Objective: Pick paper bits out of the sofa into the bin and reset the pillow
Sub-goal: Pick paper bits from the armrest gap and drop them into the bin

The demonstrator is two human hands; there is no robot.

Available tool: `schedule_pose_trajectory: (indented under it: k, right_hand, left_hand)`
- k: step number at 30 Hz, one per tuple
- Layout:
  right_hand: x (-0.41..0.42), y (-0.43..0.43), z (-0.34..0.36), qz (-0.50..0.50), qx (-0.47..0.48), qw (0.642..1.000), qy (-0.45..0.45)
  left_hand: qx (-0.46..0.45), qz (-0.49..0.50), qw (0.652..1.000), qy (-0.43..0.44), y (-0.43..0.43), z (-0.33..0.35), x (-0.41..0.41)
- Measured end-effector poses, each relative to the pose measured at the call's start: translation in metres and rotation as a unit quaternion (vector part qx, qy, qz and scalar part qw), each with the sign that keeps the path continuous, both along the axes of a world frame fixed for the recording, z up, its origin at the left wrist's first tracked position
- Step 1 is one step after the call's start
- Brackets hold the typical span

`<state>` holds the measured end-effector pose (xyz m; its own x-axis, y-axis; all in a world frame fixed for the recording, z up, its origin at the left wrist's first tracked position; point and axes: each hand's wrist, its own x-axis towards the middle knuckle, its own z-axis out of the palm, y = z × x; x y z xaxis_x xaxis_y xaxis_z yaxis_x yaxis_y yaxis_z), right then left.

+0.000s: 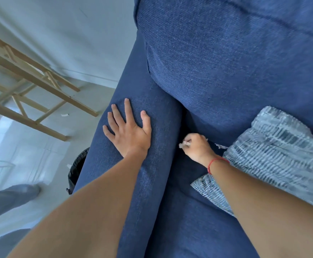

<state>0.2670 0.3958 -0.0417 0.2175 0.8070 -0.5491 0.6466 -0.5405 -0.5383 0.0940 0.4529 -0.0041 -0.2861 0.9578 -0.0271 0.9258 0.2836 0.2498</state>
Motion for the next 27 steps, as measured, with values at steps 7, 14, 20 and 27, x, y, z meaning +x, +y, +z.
schedule_pose_trajectory:
  k: [7,14,20,27]
  right_hand:
    - [-0.025,-0.022,0.052,-0.07,0.115,0.991,0.027]
    - [-0.101,-0.03,0.093,-0.09,0.192,0.972,0.101]
    - [-0.146,-0.023,0.118,-0.068,0.179,0.968,0.163]
    - [-0.156,-0.026,0.131,-0.05,0.174,0.973,0.144]
  left_hand:
    - [-0.1,-0.129,0.985,-0.054,-0.012,0.027,-0.026]
    - [-0.071,-0.196,0.969,-0.132,-0.093,0.04,-0.101]
    - [-0.051,-0.124,0.968,-0.211,-0.099,0.053,-0.114]
    - [-0.009,-0.159,0.958,-0.24,-0.092,0.065,-0.107]
